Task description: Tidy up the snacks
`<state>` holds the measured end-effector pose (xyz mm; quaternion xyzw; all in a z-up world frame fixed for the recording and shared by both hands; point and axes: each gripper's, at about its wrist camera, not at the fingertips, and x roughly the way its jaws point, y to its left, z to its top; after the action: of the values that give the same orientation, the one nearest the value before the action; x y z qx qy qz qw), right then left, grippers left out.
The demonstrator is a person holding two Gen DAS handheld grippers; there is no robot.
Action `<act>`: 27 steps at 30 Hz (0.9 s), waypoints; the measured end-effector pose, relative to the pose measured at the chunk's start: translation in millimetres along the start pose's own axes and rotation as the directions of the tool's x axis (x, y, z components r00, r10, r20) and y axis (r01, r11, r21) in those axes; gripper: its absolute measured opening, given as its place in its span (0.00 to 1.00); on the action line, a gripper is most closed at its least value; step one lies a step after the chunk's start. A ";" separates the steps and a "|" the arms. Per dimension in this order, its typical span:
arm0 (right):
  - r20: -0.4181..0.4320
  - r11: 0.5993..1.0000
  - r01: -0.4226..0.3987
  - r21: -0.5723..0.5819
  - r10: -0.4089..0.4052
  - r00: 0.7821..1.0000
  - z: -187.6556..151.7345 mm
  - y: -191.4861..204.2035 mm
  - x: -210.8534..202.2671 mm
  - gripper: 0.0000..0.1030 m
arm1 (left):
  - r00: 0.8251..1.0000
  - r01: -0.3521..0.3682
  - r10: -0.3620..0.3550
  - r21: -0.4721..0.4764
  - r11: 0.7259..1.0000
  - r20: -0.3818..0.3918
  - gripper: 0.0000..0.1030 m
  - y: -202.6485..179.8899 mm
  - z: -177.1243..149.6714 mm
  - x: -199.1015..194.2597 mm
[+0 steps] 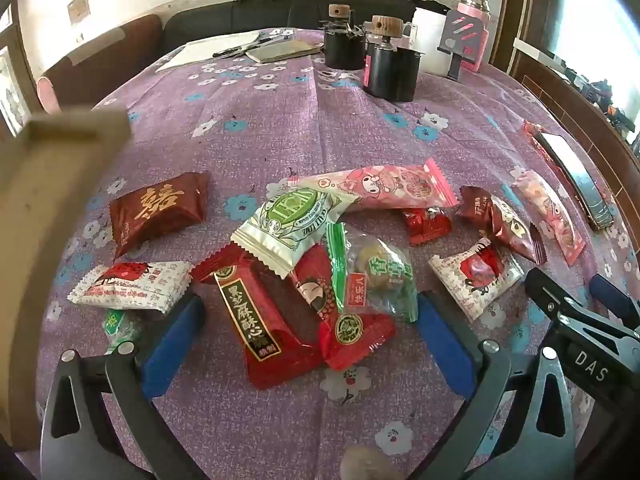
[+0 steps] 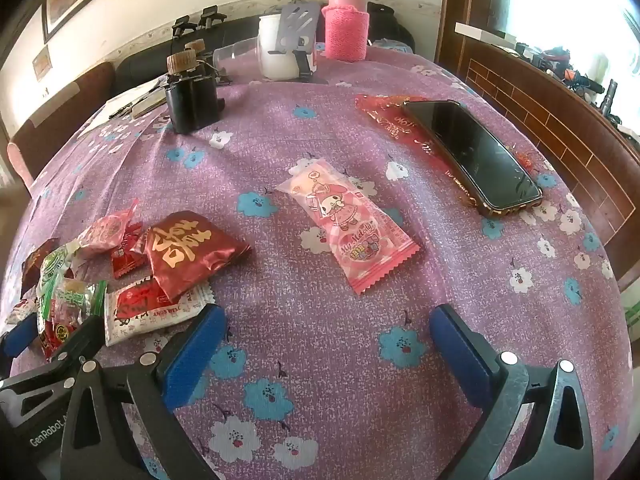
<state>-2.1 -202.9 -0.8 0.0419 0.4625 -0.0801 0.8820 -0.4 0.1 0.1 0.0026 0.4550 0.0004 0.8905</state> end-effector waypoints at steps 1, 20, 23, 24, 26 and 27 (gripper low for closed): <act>0.000 1.000 0.000 0.000 0.000 1.000 0.0 0.0 0.0 1.00 | 1.000 -0.001 0.001 0.000 1.000 0.000 1.00 0.0 -0.2 -0.1; 0.000 1.000 0.002 -0.001 -0.002 1.000 0.0 0.4 0.1 1.00 | 1.000 0.001 -0.001 -0.003 1.000 0.005 1.00 2.9 -2.3 -2.7; 0.000 1.000 0.001 0.000 -0.001 1.000 0.0 0.2 0.1 1.00 | 1.000 0.001 -0.001 -0.004 1.000 0.006 1.00 2.9 -2.5 -2.7; 0.001 1.000 0.001 -0.001 -0.001 1.000 0.0 0.3 0.1 1.00 | 1.000 0.001 -0.001 -0.003 1.000 0.006 1.00 3.5 -2.8 -2.9; 0.000 1.000 0.002 -0.001 -0.002 1.000 0.0 0.4 0.1 1.00 | 1.000 0.001 -0.001 -0.004 1.000 0.005 1.00 2.8 -2.4 -2.6; 0.000 1.000 0.002 -0.001 -0.002 1.000 0.0 0.4 0.1 1.00 | 1.000 0.001 -0.001 -0.004 1.000 0.005 1.00 2.8 -2.5 -2.6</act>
<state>-2.0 -202.5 -0.9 0.0411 0.4626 -0.0806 0.8820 -3.9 2.9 0.7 0.0007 0.4527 0.0009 0.8917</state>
